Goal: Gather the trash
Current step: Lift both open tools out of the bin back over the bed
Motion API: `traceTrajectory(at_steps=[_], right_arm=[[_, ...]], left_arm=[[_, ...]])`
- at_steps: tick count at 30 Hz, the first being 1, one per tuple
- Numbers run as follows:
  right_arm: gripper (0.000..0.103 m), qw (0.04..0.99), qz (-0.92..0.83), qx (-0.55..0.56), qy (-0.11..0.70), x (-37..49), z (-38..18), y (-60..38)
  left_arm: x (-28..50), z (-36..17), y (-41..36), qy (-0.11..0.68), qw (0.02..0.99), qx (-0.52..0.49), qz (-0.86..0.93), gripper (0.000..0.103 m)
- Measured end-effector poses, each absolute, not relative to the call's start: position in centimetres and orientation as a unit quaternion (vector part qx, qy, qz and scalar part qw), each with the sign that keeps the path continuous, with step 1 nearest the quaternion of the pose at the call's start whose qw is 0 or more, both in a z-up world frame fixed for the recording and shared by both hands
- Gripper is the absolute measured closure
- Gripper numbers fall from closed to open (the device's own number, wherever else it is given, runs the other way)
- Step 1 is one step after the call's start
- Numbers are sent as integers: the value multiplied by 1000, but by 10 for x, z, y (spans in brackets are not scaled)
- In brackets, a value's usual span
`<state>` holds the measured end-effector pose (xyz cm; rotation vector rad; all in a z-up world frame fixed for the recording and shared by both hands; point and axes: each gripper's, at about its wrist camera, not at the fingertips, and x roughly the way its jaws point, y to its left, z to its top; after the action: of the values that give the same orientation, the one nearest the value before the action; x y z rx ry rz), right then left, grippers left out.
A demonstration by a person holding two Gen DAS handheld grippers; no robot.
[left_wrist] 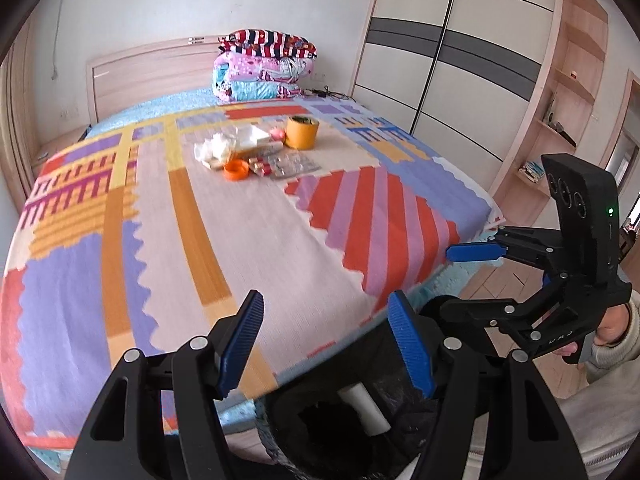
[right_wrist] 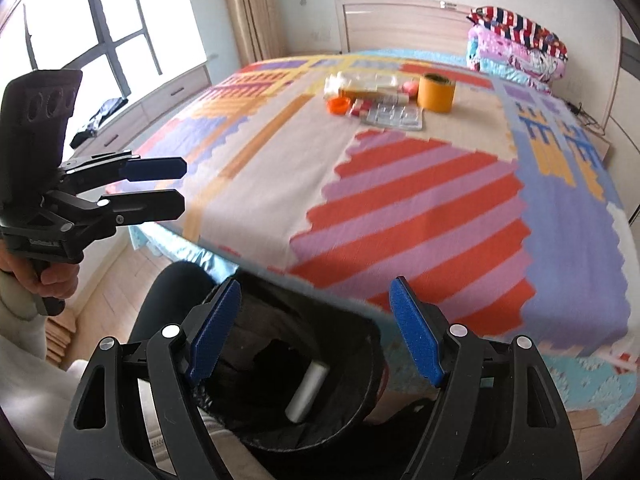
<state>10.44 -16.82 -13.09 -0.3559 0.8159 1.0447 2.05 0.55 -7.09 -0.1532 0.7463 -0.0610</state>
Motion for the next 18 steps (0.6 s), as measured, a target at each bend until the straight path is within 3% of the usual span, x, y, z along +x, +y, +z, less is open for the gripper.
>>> traceTrajectory(at_steps=[18], right_arm=[[26,798,479,-157,330,143,-99,-136]], left_arm=[[73,-53,44,345,937,-58,-1,41]])
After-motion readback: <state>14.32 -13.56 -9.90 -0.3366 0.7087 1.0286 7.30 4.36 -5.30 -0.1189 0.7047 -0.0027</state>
